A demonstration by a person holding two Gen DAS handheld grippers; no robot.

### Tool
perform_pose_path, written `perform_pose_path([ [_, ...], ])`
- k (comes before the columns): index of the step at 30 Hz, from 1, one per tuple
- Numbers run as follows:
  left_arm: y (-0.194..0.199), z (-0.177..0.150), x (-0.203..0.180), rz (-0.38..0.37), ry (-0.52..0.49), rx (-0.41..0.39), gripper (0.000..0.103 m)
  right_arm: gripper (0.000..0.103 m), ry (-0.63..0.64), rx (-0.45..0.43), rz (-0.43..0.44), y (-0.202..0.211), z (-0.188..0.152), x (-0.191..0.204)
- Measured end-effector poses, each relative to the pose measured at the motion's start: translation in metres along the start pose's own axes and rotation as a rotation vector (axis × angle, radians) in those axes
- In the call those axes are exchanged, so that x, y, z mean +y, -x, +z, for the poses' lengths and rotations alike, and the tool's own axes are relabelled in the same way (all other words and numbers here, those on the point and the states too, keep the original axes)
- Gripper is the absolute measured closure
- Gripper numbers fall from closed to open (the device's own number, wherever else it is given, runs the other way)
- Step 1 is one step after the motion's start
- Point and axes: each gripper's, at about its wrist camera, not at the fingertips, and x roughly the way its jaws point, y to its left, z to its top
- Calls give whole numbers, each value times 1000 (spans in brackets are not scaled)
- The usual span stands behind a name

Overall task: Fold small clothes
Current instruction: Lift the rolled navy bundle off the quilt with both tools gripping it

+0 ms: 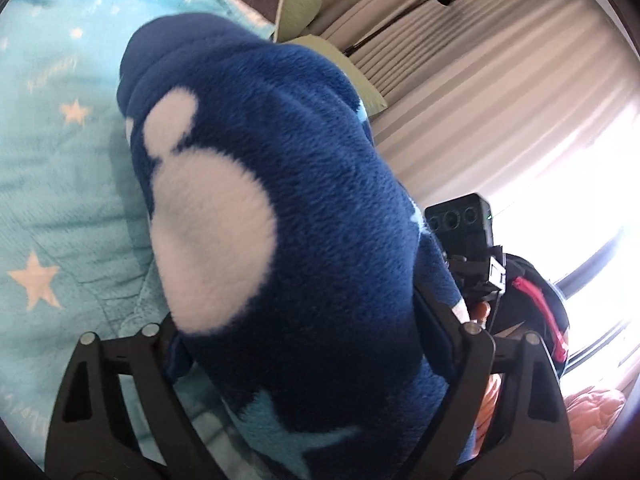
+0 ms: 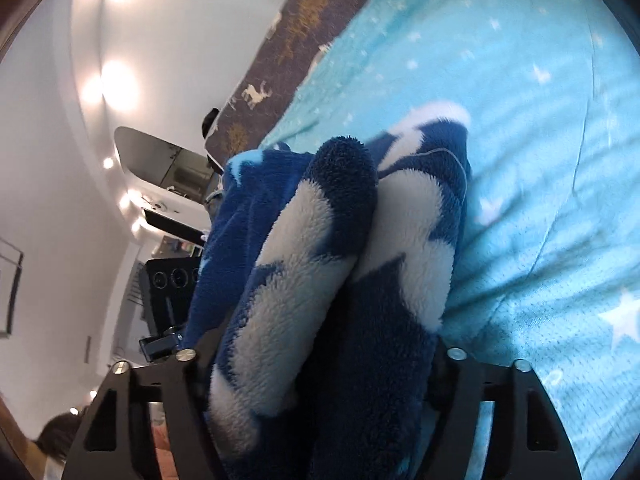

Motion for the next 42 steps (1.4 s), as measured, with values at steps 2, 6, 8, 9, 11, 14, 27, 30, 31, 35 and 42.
perform_pose_path([
  [2, 13, 4, -18, 3, -43, -24, 14, 35, 47, -24, -15, 10, -2, 20],
  [6, 49, 14, -66, -11, -154, -113, 14, 35, 141, -95, -16, 35, -3, 66],
  [8, 68, 22, -91, -13, -214, -160, 14, 35, 213, -154, -5, 53, -2, 97],
  [9, 79, 27, -107, -8, -247, -183, 14, 35, 248, -181, -3, 61, -1, 111],
  [11, 96, 36, -134, 10, -301, -216, 14, 35, 319, -241, -3, 79, 0, 143],
  [14, 124, 53, -184, 40, -412, -287, 14, 35, 432, -321, -13, 104, 3, 191],
  [27, 189, 206, -347, 129, -673, -423, 14, 36, 594, -548, 91, 205, 92, 327],
  [30, 192, 236, -352, 153, -698, -460, 14, 36, 592, -583, 85, 211, 127, 345],
  [31, 192, 248, -351, 153, -705, -475, 14, 36, 595, -589, 82, 211, 135, 348],
  [35, 177, 294, -323, 127, -662, -500, 14, 36, 599, -601, 85, 204, 179, 346],
  [42, 125, 356, -233, 113, -580, -493, 14, 36, 512, -579, 90, 147, 261, 282],
])
